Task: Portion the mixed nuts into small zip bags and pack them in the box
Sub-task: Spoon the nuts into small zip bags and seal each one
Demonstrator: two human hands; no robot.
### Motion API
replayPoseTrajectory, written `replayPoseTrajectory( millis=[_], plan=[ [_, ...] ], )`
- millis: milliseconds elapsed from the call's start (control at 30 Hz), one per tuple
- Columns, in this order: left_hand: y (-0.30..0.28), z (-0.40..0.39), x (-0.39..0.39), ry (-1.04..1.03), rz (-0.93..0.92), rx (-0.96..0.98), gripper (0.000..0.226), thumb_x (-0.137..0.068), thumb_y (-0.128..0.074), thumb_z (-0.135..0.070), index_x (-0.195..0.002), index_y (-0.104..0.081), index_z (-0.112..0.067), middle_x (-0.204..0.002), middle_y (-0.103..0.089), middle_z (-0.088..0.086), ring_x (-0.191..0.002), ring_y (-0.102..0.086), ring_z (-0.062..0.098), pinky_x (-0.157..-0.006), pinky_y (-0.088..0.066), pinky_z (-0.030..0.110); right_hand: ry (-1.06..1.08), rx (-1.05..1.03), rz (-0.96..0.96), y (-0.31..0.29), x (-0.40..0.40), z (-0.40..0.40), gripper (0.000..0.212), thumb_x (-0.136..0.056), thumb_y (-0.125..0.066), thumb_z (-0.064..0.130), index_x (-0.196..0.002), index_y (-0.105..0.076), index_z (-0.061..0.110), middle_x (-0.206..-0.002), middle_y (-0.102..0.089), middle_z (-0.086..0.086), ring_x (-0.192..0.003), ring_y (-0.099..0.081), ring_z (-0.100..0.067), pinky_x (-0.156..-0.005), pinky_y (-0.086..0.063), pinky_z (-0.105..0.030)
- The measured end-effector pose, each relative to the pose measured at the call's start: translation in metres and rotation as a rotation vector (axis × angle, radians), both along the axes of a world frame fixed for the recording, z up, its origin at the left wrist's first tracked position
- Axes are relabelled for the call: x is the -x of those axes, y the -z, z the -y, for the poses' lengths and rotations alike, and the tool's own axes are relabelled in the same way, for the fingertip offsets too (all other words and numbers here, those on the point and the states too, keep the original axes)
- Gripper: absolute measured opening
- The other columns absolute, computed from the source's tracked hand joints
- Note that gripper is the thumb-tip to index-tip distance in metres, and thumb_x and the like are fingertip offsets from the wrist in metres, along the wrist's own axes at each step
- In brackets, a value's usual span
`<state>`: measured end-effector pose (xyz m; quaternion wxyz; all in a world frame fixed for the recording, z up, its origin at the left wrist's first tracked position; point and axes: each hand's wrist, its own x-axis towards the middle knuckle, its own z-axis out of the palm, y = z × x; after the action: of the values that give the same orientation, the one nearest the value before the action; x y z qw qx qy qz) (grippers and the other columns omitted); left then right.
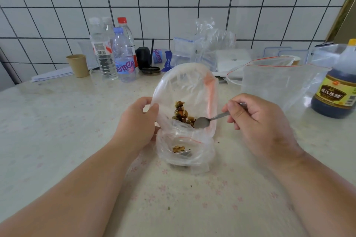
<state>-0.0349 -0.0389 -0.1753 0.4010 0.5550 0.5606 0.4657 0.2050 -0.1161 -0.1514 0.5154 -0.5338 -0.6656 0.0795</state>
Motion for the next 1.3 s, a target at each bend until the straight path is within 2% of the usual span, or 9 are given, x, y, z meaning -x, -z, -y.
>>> replayPoseTrajectory(
  millis=[267,400,633,867,933,1067,1167,1267,1300],
  plan=[
    [-0.007,0.007,0.000,0.143,-0.178,0.183,0.044,-0.079,-0.075,-0.069,-0.076,-0.080,-0.026,-0.074,-0.080,-0.002,-0.066,-0.076,0.021,-0.074,-0.062,0.038,-0.166,-0.047,0.086,0.002,0.002,0.004,0.021,-0.094,-0.054,0.026,-0.081,-0.069,0.018,-0.073,-0.063,0.015,-0.070,-0.060,-0.006,-0.063,-0.040,-0.011],
    [-0.008,0.003,0.003,0.199,-0.088,0.165,0.015,-0.079,-0.086,-0.044,-0.089,-0.075,-0.040,-0.081,-0.080,-0.012,-0.069,-0.079,0.014,-0.066,-0.065,0.036,-0.155,-0.079,0.140,0.003,0.005,0.004,0.022,-0.096,-0.055,0.025,-0.084,-0.071,0.017,-0.068,-0.059,0.020,-0.071,-0.060,-0.003,-0.065,-0.040,-0.009],
    [-0.001,-0.001,0.001,0.148,0.032,0.085,0.026,-0.093,-0.073,-0.018,-0.113,-0.069,-0.036,-0.086,-0.082,-0.006,-0.070,-0.079,0.020,-0.054,-0.062,0.030,0.033,-0.022,0.060,0.006,0.006,-0.002,0.028,-0.096,-0.050,0.033,-0.083,-0.069,0.017,-0.078,-0.064,0.014,-0.071,-0.062,-0.010,-0.064,-0.047,-0.029],
    [-0.001,-0.002,0.003,0.013,0.076,0.042,0.007,-0.096,-0.072,-0.032,-0.100,-0.077,-0.028,-0.083,-0.080,-0.009,-0.071,-0.078,0.014,-0.063,-0.063,0.030,0.068,0.115,-0.070,0.011,0.007,-0.008,0.023,-0.098,-0.055,0.028,-0.081,-0.070,0.032,-0.068,-0.069,0.019,-0.056,-0.064,-0.001,-0.060,-0.055,-0.026],
    [-0.002,0.002,0.004,0.047,0.045,0.069,0.011,-0.093,-0.074,-0.044,-0.086,-0.078,-0.036,-0.080,-0.080,-0.010,-0.070,-0.078,0.012,-0.067,-0.061,0.029,0.024,0.110,-0.082,0.013,0.010,-0.007,0.019,-0.096,-0.056,0.031,-0.083,-0.071,0.033,-0.069,-0.070,0.018,-0.058,-0.066,-0.002,-0.061,-0.056,-0.027],
    [-0.005,0.005,0.001,0.133,-0.030,0.127,0.004,-0.088,-0.078,-0.048,-0.090,-0.076,-0.051,-0.086,-0.082,-0.011,-0.075,-0.079,0.014,-0.073,-0.063,0.037,-0.109,0.144,-0.075,0.015,0.013,-0.006,0.014,-0.089,-0.059,0.047,-0.093,-0.071,0.040,-0.075,-0.070,0.020,-0.066,-0.067,-0.003,-0.063,-0.054,-0.022],
    [-0.012,0.012,-0.002,0.134,-0.050,0.165,0.015,-0.073,-0.086,-0.046,-0.086,-0.079,-0.049,-0.085,-0.082,-0.009,-0.074,-0.080,0.017,-0.076,-0.066,0.043,-0.109,0.162,-0.079,0.016,0.014,-0.007,0.015,-0.089,-0.058,0.044,-0.093,-0.072,0.041,-0.075,-0.069,0.023,-0.068,-0.065,0.000,-0.068,-0.050,-0.022],
    [-0.016,0.018,-0.001,0.118,-0.083,0.186,0.076,-0.038,-0.081,-0.059,-0.096,-0.078,-0.009,-0.079,-0.076,0.010,-0.070,-0.069,0.019,-0.074,-0.057,0.036,-0.011,0.133,-0.206,0.014,0.011,-0.011,0.014,-0.089,-0.058,0.040,-0.088,-0.072,0.040,-0.072,-0.071,0.019,-0.065,-0.064,0.001,-0.067,-0.049,-0.025],
    [-0.015,0.018,-0.001,0.104,-0.076,0.190,0.079,-0.037,-0.081,-0.058,-0.093,-0.075,-0.003,-0.081,-0.074,0.021,-0.067,-0.064,0.021,-0.070,-0.055,0.040,0.024,0.125,-0.251,0.014,0.009,-0.012,0.014,-0.088,-0.058,0.040,-0.088,-0.072,0.040,-0.071,-0.071,0.017,-0.065,-0.065,-0.001,-0.067,-0.050,-0.025]
  ],
)
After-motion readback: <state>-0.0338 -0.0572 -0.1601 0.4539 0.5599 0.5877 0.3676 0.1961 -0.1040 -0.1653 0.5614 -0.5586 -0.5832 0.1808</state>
